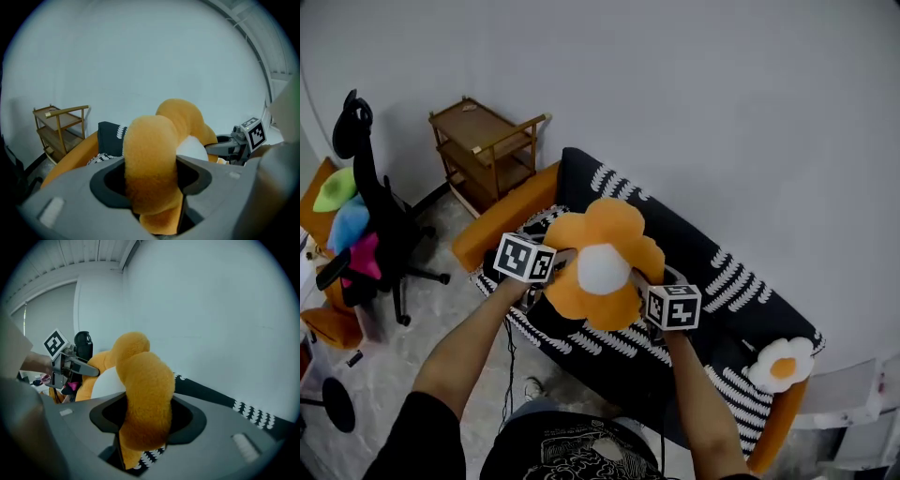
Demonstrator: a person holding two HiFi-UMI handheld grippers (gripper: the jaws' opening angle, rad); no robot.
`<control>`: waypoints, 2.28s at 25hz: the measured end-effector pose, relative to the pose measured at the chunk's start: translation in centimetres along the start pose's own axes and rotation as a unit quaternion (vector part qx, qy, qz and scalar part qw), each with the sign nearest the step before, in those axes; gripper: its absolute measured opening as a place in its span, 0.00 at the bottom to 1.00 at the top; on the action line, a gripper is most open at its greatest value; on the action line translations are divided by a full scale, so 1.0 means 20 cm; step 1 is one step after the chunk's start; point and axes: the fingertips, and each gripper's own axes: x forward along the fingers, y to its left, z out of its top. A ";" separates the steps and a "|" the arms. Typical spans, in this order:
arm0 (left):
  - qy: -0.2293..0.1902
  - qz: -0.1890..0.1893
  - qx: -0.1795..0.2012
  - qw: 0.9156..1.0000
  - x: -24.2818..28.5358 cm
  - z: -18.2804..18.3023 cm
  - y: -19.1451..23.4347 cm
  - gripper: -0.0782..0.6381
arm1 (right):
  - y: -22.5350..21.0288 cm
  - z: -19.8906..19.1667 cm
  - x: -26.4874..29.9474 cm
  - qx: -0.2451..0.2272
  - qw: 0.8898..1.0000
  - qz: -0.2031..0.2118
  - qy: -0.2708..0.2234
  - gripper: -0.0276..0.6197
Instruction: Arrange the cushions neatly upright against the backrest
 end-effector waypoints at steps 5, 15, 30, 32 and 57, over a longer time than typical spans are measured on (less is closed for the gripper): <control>0.004 -0.015 0.006 1.000 -0.15 0.02 0.27 0.48 | 0.26 0.10 0.13 0.001 1.000 -0.017 0.001 0.45; 0.010 -0.014 0.012 1.000 -0.23 -0.01 0.52 0.49 | 0.45 0.14 0.31 -0.001 1.000 -0.019 0.005 0.45; 0.051 -0.023 0.048 0.997 0.09 0.02 0.85 0.49 | 0.38 0.05 0.76 0.048 0.998 -0.034 0.004 0.46; 0.059 -0.036 0.053 0.996 0.19 0.03 0.88 0.49 | 0.32 0.04 0.82 0.057 0.997 -0.045 0.009 0.46; 0.099 -0.084 0.109 0.985 1.64 0.13 1.26 0.50 | -0.58 -0.20 1.75 0.076 0.982 -0.158 0.076 0.46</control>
